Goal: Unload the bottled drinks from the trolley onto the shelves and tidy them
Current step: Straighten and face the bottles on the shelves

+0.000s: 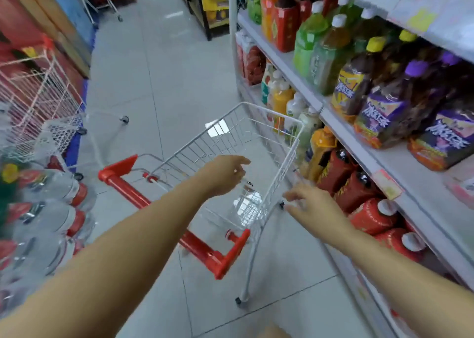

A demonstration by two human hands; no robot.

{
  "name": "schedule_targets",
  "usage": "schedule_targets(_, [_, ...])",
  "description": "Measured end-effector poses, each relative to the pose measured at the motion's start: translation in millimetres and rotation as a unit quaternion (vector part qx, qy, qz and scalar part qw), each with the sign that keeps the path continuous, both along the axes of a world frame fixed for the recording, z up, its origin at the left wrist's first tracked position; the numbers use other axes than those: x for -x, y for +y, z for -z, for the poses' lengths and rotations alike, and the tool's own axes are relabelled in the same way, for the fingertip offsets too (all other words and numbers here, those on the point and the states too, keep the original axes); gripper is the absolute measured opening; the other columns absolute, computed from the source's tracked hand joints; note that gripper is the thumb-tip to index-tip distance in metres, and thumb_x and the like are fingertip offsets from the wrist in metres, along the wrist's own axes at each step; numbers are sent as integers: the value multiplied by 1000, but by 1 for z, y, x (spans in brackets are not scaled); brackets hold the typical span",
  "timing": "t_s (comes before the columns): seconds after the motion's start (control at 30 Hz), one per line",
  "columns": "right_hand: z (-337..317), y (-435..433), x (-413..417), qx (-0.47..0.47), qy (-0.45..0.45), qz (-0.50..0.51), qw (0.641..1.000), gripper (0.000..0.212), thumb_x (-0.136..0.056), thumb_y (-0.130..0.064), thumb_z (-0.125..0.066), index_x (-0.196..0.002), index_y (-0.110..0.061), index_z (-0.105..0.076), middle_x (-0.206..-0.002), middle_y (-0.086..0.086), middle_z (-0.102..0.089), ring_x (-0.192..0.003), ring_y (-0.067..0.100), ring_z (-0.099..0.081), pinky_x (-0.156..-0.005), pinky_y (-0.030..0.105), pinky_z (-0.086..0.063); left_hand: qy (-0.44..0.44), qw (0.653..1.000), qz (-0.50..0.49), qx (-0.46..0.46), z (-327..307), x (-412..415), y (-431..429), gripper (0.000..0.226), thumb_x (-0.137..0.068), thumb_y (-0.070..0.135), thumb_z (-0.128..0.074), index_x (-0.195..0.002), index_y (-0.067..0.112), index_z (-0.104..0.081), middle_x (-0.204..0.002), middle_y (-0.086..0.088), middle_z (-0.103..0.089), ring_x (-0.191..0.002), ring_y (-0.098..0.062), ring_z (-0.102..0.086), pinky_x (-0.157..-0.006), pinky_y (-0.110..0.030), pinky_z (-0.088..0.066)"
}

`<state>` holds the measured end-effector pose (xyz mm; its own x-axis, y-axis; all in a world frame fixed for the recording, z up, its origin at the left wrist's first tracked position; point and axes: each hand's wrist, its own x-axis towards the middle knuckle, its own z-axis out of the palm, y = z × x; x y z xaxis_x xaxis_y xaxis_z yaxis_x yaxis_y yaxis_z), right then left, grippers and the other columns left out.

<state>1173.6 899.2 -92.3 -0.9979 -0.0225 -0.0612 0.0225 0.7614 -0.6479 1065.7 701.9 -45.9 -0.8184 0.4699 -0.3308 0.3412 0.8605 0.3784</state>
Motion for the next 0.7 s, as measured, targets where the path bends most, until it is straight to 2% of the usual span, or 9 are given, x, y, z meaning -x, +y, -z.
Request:
schedule_targets(0.07, [-36,-44,-7,20,-43,-78,996,27,-86,-31,-62,-110,-19,-66,-109,-6,-66,-105,12,-57,-91,23,-40,50,996,-31,73,-21,0,-56,47,-92,3,-42,-132,26,-49,-128,4,-58,-112,-16,-56,-93,-34,-48])
schedule_targets(0.13, [-61,-88,-9,24,-102,-148,983,36,-87,-41,-58,-119,-24,-60,-115,-8,-61,-103,11,-56,-90,23,-39,57,982,-38,178,-36,-7,-111,54,-88,-1,-45,-131,30,-49,-130,7,-55,-114,-17,-54,-90,-32,-46])
schedule_targets(0.23, [-72,-137,-15,-44,-130,-214,967,18,-89,-38,-56,-103,-28,-52,-95,-9,-60,-92,19,-56,-80,27,-35,35,964,19,262,-40,-29,-171,54,-88,4,-44,-135,31,-44,-136,5,-47,-129,-19,-40,-101,-37,-35])
schedule_targets(0.27, [-70,-145,-14,-70,-128,-213,966,16,-89,-32,-56,-104,-27,-50,-92,-7,-60,-92,22,-56,-78,30,-36,39,964,36,261,-36,-34,-181,50,-89,8,-45,-134,29,-43,-136,5,-46,-130,-18,-37,-104,-40,-32])
schedule_targets(0.37, [-68,-149,-16,-108,-157,-216,958,36,-87,-21,-58,-120,-34,-49,-105,-3,-64,-99,24,-58,-78,34,-46,49,961,49,267,-33,-47,-182,31,-93,34,-51,-123,27,-51,-125,3,-53,-122,-23,-45,-104,-44,-29])
schedule_targets(0.43, [-72,-152,-20,-149,-184,-247,940,40,-87,-18,-58,-123,-33,-49,-110,-3,-64,-102,23,-58,-77,32,-44,41,963,43,261,-35,-64,-189,30,-91,43,-51,-116,27,-56,-116,2,-58,-115,-25,-51,-102,-43,-29])
schedule_targets(0.53, [-80,-161,-33,-229,-185,-304,906,39,-88,-15,-54,-123,-32,-47,-109,-2,-63,-104,22,-57,-81,30,-36,26,981,9,191,-33,-105,-212,29,-88,45,-54,-111,28,-60,-110,3,-61,-110,-23,-51,-91,-35,-38])
schedule_targets(0.6, [-83,-168,-41,-263,-176,-329,890,37,-87,-9,-50,-116,-33,-48,-103,-3,-62,-101,22,-56,-92,35,-33,-39,991,-41,124,-30,-139,-230,27,-88,42,-57,-111,29,-60,-108,4,-61,-110,-21,-49,-88,-35,-40])
schedule_targets(0.7, [-88,-182,-46,-287,-166,-343,879,53,-86,1,-42,-116,-43,-45,-104,-5,-58,-103,21,-52,-96,43,-31,-104,986,-112,65,-29,-187,-259,23,-89,35,-57,-111,30,-58,-106,6,-62,-106,-18,-50,-85,-34,-43])
